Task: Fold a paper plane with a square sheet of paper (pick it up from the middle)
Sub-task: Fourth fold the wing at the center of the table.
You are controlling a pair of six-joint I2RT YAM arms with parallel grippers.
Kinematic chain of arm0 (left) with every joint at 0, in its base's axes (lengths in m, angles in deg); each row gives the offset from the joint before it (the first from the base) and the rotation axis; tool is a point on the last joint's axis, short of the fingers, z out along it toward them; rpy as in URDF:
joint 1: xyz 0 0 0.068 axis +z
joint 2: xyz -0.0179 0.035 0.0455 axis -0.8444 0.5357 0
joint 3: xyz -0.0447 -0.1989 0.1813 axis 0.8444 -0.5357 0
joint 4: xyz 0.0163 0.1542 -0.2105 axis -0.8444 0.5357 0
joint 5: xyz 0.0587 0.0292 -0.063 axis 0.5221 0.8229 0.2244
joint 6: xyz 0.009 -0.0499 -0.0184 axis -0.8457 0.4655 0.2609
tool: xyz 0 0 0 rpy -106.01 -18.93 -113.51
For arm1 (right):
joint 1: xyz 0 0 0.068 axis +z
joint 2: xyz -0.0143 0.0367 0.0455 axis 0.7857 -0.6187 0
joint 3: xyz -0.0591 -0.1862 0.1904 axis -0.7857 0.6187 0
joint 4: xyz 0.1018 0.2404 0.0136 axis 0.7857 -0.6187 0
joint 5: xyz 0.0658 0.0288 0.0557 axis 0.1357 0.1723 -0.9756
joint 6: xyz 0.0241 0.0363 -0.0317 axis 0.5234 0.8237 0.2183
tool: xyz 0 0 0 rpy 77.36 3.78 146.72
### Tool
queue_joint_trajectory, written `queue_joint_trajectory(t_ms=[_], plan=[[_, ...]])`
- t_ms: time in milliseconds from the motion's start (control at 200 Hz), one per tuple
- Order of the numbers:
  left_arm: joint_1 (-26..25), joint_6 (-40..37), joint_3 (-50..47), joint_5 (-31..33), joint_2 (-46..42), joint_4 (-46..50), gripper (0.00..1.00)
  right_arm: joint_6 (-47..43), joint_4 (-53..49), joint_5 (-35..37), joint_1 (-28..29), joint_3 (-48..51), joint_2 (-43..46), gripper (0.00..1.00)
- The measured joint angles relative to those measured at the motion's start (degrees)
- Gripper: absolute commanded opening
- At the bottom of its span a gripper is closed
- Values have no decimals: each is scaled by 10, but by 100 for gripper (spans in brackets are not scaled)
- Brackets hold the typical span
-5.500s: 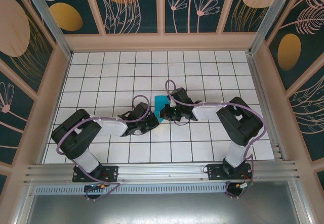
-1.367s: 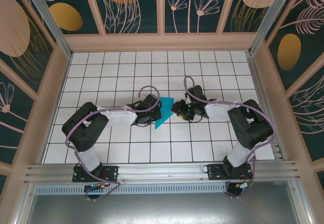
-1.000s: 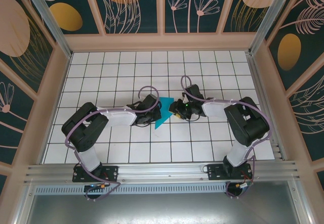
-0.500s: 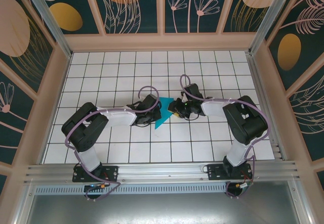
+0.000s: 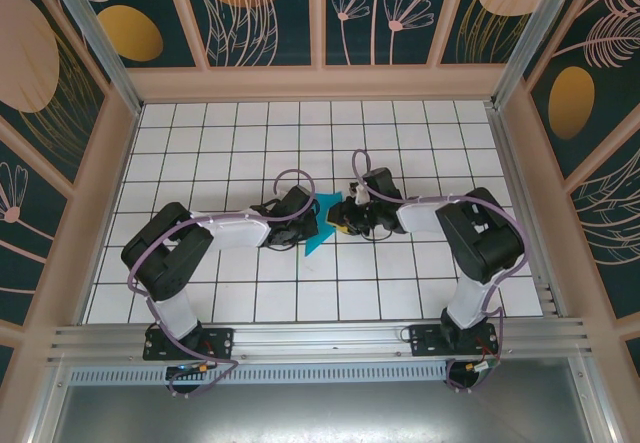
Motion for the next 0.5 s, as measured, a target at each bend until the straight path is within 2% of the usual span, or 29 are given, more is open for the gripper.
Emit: queue_joint_trajectory(t_ms=[115,240,345,420,500], plan=[[0,-3,4,0,0,10,2,-11,7,-10,0,0,-16,18],[0,-6,5,3,-14,24,12,-16,9,-11,0,-1,-28,6],[0,-10,6,14,-49,35,24,-15,9,-5,0,-3,-28,0],[0,-11,6,26,-82,39,32,-16,2,10,0,-3,-19,0],[2,-17,6,42,-120,43,45,-16,-12,30,0,-3,6,0]])
